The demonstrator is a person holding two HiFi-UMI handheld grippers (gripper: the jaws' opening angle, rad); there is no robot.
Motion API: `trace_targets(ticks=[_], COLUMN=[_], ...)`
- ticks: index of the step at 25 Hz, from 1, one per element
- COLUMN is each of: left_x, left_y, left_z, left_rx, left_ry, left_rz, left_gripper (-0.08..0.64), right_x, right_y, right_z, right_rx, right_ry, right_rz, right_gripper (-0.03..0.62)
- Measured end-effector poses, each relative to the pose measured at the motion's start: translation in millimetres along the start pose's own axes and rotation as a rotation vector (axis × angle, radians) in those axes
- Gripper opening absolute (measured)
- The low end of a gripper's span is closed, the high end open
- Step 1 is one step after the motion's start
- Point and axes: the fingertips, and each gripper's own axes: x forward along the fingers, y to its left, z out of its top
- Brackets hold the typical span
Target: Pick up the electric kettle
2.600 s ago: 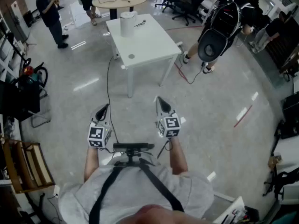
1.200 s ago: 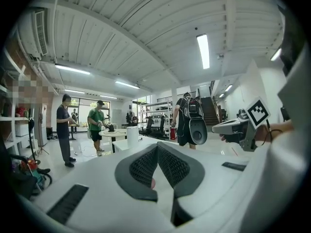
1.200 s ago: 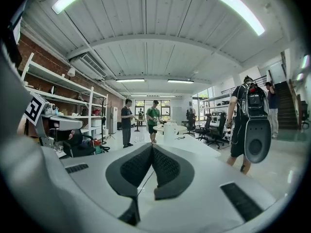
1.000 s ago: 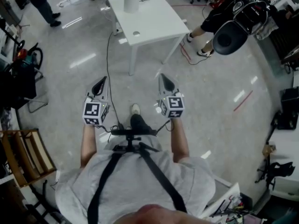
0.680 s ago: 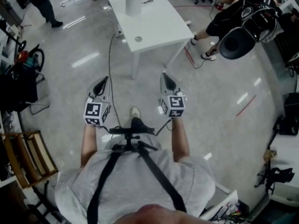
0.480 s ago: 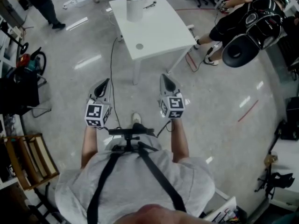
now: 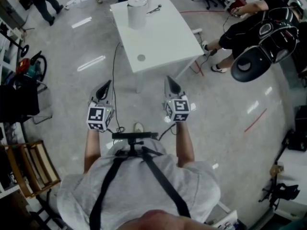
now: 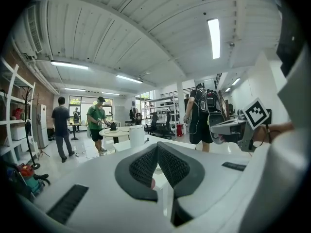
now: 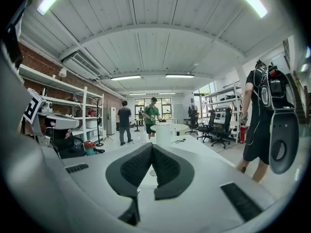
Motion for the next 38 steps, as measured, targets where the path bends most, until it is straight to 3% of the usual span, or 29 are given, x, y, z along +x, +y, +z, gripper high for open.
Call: trace_targets(ticks=[17, 28, 38], left_x=[51, 113, 184], left_y=[7, 34, 84], left_z=[-1, 6, 27], left_rx=[0.014, 0.006, 0.014], left_ry=[0.031, 0.017, 0.021], left_rz=[-0.002, -0.039, -0.073], left_gripper=[0.003, 0.005, 0.003], right_x=[39, 89, 165], right_y=[-28, -49, -62], right_z=[-4, 7, 32], right_rx=[0.026, 0.027, 0.027], right_ry=[0.008, 0.013, 0.023], right_rz=[0.003, -0.034, -0.060], right_gripper=[0.012, 0.012, 0.012])
